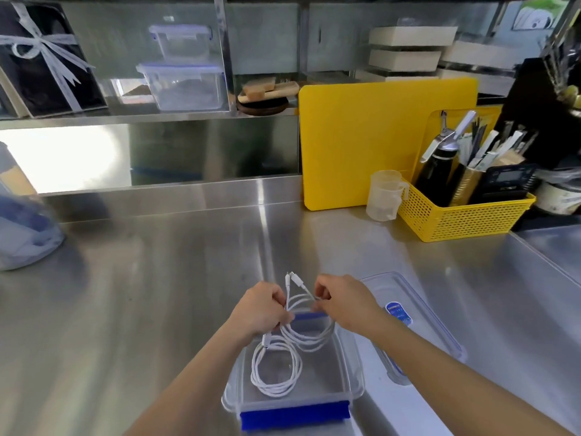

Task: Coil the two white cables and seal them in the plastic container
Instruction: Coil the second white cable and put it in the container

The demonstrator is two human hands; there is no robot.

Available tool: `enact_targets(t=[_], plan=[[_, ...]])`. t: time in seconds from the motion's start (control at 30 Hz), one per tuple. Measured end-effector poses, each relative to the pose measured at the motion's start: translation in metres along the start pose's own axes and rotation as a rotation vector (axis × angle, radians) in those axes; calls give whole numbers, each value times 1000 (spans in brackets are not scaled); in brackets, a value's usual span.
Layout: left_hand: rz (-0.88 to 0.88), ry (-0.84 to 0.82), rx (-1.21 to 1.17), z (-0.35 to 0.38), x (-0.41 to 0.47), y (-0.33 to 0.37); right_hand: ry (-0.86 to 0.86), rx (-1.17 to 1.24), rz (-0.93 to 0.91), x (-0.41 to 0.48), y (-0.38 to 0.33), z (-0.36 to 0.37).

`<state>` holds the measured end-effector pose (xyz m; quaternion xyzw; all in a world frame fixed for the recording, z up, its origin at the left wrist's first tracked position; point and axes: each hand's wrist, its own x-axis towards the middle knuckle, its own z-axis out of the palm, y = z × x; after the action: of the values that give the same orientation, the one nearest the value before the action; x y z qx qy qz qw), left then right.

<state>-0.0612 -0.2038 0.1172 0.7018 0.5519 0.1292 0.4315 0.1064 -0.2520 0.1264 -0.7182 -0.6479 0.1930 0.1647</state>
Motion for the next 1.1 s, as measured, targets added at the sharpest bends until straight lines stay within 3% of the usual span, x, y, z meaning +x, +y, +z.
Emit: enact_targets(t=[0.57, 0.87, 1.1], plan=[[44, 34, 308, 53, -7, -13, -122, -752, -246, -20, 7, 25], [121, -35, 457, 58, -1, -18, -157, -792, -251, -26, 6, 28], [308, -2, 749, 60, -11, -21, -95, -693, -299, -21, 23, 40]])
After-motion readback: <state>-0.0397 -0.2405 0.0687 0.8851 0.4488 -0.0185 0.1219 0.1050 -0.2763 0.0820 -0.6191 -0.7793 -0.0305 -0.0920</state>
